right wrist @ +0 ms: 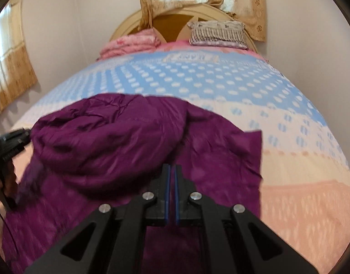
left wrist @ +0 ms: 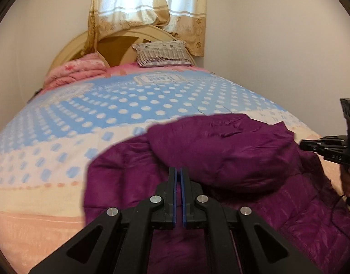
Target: Fold large clothes
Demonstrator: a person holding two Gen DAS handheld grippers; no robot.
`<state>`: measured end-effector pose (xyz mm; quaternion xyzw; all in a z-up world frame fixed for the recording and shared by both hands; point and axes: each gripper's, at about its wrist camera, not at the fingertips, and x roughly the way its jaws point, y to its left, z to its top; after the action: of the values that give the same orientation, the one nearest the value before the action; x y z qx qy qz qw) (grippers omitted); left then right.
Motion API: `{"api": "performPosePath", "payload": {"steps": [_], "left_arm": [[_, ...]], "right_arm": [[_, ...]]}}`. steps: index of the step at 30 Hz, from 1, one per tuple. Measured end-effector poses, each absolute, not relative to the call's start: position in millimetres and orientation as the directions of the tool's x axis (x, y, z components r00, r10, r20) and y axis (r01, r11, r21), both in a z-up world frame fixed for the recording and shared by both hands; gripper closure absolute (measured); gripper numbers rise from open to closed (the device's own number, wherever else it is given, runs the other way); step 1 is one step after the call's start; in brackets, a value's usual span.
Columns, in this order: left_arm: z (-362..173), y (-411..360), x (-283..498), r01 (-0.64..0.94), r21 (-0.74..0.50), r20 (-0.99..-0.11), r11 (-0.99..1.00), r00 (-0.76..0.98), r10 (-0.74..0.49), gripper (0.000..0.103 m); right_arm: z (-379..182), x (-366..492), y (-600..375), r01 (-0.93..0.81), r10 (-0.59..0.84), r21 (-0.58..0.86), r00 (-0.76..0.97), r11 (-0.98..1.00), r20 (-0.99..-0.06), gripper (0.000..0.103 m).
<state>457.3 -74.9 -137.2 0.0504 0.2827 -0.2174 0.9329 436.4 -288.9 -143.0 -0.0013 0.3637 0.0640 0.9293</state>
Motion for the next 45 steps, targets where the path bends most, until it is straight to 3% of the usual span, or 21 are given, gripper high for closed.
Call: {"api": "performPosePath", "payload": {"steps": [3, 4, 5, 6, 7, 9, 11, 13, 17, 20, 28, 42, 45], "left_arm": [[-117, -64, 462, 0.368, -0.004, -0.524, 0.93, 0.791, -0.315, 0.097], [-109, -63, 466, 0.34, -0.012, -0.507, 0.94, 0.808, -0.299, 0.08], [-103, -65, 469, 0.311, -0.016, -0.495, 0.95, 0.824, -0.277, 0.064], [-98, -70, 475, 0.264, -0.016, -0.489, 0.964, 0.839, -0.238, 0.024], [-95, -73, 476, 0.226, -0.025, -0.478, 0.974, 0.853, -0.211, 0.008], [-96, -85, 483, 0.217, -0.082, -0.448, 0.973, 0.864, -0.23, 0.008], [-108, -105, 492, 0.213, -0.062, -0.495, 0.975, 0.842, -0.215, 0.008], [-130, -127, 497, 0.191, 0.024, -0.523, 0.981, 0.839, -0.151, 0.008], [-179, -146, 500, 0.191, 0.11, -0.614, 0.975, 0.785, -0.084, 0.008], [-198, -146, 505, 0.201, 0.104, -0.662, 0.974, 0.745, -0.083, 0.008], [-212, -155, 512, 0.213, 0.142, -0.695, 0.967, 0.717, -0.056, 0.008], [-194, -153, 514, 0.186, 0.139, -0.728, 0.973, 0.685, -0.027, 0.007], [-148, -140, 502, 0.213, 0.033, -0.653, 0.977, 0.745, -0.14, 0.007]], "right_arm": [[-127, 428, -287, -0.106, 0.056, -0.037, 0.753, 0.994, -0.656, 0.094], [-126, 426, -288, -0.103, 0.055, -0.036, 0.757, 0.994, -0.651, 0.084], [-116, 429, -286, -0.099, 0.068, -0.011, 0.763, 0.995, -0.642, 0.068], [-108, 433, -282, -0.091, 0.082, 0.019, 0.771, 0.996, -0.631, 0.057], [-99, 439, -277, -0.082, 0.093, 0.046, 0.785, 0.996, -0.613, 0.037], [-92, 446, -258, -0.085, 0.098, 0.051, 0.799, 0.995, -0.593, 0.038], [-93, 460, -236, -0.098, 0.101, 0.036, 0.799, 0.994, -0.593, 0.064], [-110, 475, -219, -0.111, 0.114, 0.043, 0.781, 0.993, -0.614, 0.075], [-163, 483, -212, -0.1, 0.105, 0.048, 0.712, 0.994, -0.694, 0.075], [-190, 478, -217, -0.092, 0.09, 0.038, 0.681, 0.995, -0.727, 0.076], [-203, 475, -216, -0.088, 0.054, -0.007, 0.674, 0.996, -0.736, 0.077], [-201, 478, -204, -0.085, 0.013, -0.058, 0.66, 0.995, -0.751, 0.077], [-168, 472, -219, -0.062, 0.087, 0.061, 0.669, 0.996, -0.738, 0.072]]}}
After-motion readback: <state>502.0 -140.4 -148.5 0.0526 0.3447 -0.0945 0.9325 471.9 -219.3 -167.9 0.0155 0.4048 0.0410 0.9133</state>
